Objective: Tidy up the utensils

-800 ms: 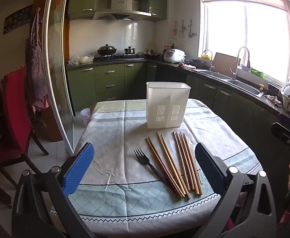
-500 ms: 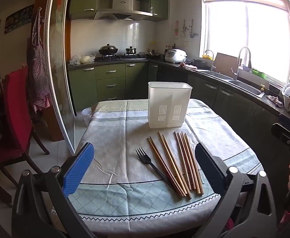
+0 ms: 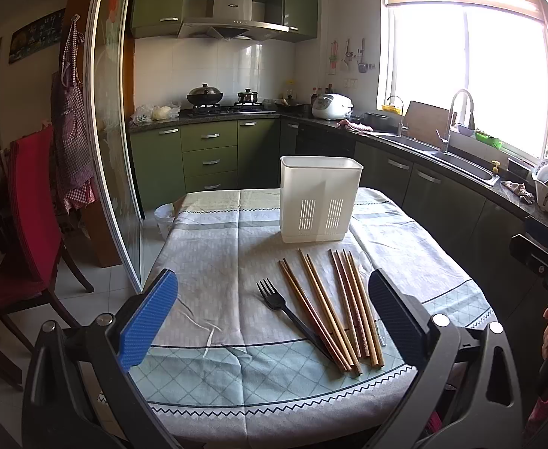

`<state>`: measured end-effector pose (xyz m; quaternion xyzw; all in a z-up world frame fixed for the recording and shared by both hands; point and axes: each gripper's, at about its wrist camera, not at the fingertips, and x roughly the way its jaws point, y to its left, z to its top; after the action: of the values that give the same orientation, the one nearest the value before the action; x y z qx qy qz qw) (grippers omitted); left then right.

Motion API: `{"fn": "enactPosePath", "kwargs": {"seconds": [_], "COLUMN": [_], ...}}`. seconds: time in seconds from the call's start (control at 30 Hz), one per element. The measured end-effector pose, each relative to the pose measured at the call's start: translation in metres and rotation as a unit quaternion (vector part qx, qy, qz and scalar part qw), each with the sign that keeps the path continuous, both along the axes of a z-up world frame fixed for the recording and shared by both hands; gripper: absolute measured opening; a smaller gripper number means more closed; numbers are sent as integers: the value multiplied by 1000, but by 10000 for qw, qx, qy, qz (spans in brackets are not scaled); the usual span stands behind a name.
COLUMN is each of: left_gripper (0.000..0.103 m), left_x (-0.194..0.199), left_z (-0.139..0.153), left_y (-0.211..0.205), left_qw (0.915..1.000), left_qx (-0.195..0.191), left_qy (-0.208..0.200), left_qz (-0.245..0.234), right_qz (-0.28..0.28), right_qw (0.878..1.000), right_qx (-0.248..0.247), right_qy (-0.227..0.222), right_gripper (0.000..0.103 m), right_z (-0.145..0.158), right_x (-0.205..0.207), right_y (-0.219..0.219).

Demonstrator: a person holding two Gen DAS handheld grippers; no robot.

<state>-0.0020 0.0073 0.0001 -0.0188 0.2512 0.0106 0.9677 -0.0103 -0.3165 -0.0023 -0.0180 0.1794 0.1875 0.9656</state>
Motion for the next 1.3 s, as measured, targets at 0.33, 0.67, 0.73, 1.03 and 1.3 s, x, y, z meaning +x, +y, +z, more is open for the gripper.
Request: {"fn": "enactPosePath", "kwargs": {"seconds": [0.33, 0.67, 0.73, 1.03, 1.3], "left_gripper": [97, 97, 97, 97, 97], "left_x": [-4, -5, -4, -4, -3], "left_z": [4, 2, 2, 2, 1], "left_y": [-4, -6, -6, -6, -6], "left_qw": [10000, 10000, 10000, 10000, 10000], "left_qx": [7, 17, 16, 20, 15], "left_qy": [-8, 6, 2, 10, 20], "left_qz": [-9, -18, -22, -17, -18], "right_qz": [9, 17, 13, 16, 8], "right_qw": [10000, 10000, 10000, 10000, 10000], "right_qx": [-3, 0, 6, 6, -1], "right_qy": [7, 25, 24, 35, 51], "right_gripper": [99, 99, 99, 99, 99], "right_z": [0, -3, -2, -3, -5], "right_x": [1, 1, 2, 2, 4], "right_y": [1, 1, 1, 1, 0]}}
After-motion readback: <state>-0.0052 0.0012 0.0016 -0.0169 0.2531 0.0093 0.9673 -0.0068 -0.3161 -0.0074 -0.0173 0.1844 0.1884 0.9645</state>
